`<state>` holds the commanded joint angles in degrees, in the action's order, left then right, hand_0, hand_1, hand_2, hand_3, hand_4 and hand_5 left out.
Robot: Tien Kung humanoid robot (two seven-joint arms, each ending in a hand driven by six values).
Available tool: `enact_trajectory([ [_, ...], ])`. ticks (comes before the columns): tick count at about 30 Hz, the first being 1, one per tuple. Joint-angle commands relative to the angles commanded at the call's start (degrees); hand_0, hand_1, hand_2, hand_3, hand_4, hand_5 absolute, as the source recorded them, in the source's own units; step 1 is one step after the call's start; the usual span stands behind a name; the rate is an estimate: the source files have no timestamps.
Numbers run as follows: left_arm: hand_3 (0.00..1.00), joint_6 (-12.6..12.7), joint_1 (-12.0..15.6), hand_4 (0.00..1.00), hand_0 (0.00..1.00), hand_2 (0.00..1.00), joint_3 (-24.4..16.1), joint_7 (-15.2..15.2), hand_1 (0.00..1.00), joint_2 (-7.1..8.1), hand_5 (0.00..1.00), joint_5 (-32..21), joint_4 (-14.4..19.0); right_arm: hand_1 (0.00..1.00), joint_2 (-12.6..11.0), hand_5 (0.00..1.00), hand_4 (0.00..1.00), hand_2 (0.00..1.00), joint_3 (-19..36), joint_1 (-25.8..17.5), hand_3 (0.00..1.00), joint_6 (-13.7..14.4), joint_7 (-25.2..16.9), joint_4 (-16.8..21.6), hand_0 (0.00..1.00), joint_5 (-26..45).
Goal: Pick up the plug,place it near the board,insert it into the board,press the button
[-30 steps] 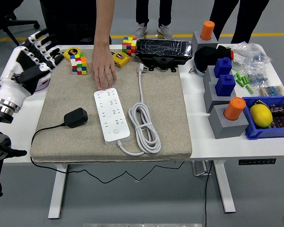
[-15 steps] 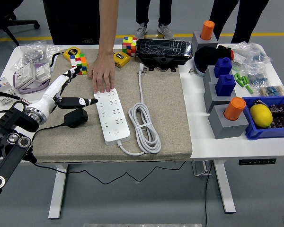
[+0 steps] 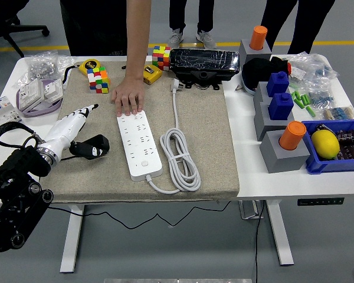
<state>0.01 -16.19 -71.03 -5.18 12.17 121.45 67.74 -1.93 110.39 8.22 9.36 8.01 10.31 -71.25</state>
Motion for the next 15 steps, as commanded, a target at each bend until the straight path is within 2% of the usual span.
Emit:
enact_trajectory([
  [1,0.993,0.0,0.0,0.998,0.927,0.988,0.1,0.1,0.972,-0.05,0.037,-0.1,-0.1,0.763,0.0,0.998,0.998,0.751,0.0,0.0,0.786,0.0,0.0,0.0,0.804,0.0],
  [2,0.930,0.1,0.0,0.998,0.865,0.919,0.1,0.2,0.899,-0.14,0.032,-0.3,-0.3,0.763,0.0,0.998,0.998,0.750,-0.1,0.1,0.786,0.0,0.0,0.0,0.804,0.1],
  [7,0.930,0.5,-0.1,0.998,0.865,0.919,0.3,0.3,0.899,-0.45,0.032,-0.8,-1.3,0.763,-0.1,0.998,0.998,0.750,-0.1,0.1,0.786,0.0,0.0,0.0,0.804,0.2],
  [8,0.815,0.5,-0.1,0.998,0.698,0.771,0.3,0.3,0.741,-0.50,0.007,-0.9,-1.4,0.763,-0.1,0.998,0.998,0.749,-0.2,0.1,0.786,0.0,0.0,0.0,0.805,0.3],
  [15,0.806,0.3,-0.2,0.998,0.680,0.760,0.5,0.3,0.730,-0.68,0.002,-1.4,-3.0,0.763,-0.1,0.998,0.998,0.750,-0.2,0.1,0.787,0.0,0.0,0.0,0.804,0.3],
])
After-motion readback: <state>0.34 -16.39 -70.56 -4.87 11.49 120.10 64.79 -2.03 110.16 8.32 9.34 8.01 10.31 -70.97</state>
